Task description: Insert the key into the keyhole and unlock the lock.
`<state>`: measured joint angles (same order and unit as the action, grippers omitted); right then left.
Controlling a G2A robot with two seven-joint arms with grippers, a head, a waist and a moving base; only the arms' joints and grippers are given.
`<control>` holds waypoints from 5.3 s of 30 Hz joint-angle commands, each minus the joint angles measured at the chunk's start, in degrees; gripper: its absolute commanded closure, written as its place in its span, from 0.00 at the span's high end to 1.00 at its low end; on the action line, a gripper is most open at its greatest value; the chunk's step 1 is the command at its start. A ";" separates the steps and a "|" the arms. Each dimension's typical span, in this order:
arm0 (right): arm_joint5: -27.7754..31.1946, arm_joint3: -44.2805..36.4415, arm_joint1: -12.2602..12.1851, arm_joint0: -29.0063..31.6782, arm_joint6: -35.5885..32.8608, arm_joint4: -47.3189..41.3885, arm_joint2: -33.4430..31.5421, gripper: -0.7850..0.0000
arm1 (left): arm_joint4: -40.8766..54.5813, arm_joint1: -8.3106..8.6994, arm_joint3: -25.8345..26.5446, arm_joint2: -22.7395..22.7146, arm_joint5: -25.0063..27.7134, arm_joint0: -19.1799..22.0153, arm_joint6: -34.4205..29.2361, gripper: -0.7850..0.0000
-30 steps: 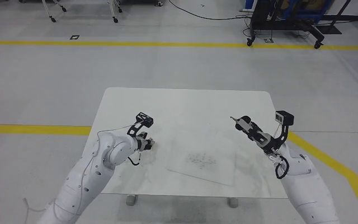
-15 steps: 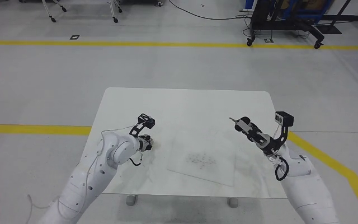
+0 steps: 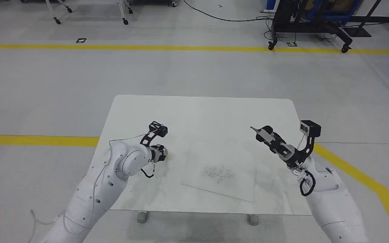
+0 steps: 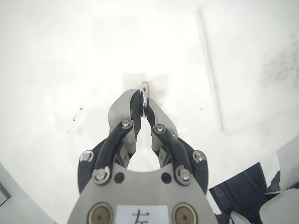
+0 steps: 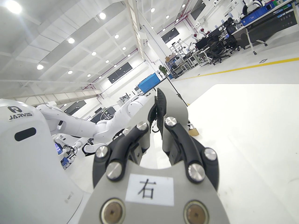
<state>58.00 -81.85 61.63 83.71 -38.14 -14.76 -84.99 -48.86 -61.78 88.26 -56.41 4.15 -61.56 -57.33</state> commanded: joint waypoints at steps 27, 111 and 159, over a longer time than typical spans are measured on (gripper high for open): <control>0.00 -1.38 -0.06 1.48 -0.30 -0.19 -1.36 0.00 | -5.31 -0.35 0.08 1.02 -1.13 -1.20 -0.79 0.00; -1.95 3.76 5.23 -12.46 12.91 -2.47 18.82 0.00 | 66.98 -2.14 -9.66 -12.52 3.79 -0.45 -9.09 0.00; -7.03 13.54 12.43 -24.55 9.76 2.29 36.64 0.00 | 77.32 -1.88 -20.49 -10.95 4.50 6.79 -18.78 0.00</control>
<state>50.79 -68.34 74.11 59.07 -27.63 -11.99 -48.29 28.38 -63.67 67.79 -67.39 8.65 -54.79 -76.21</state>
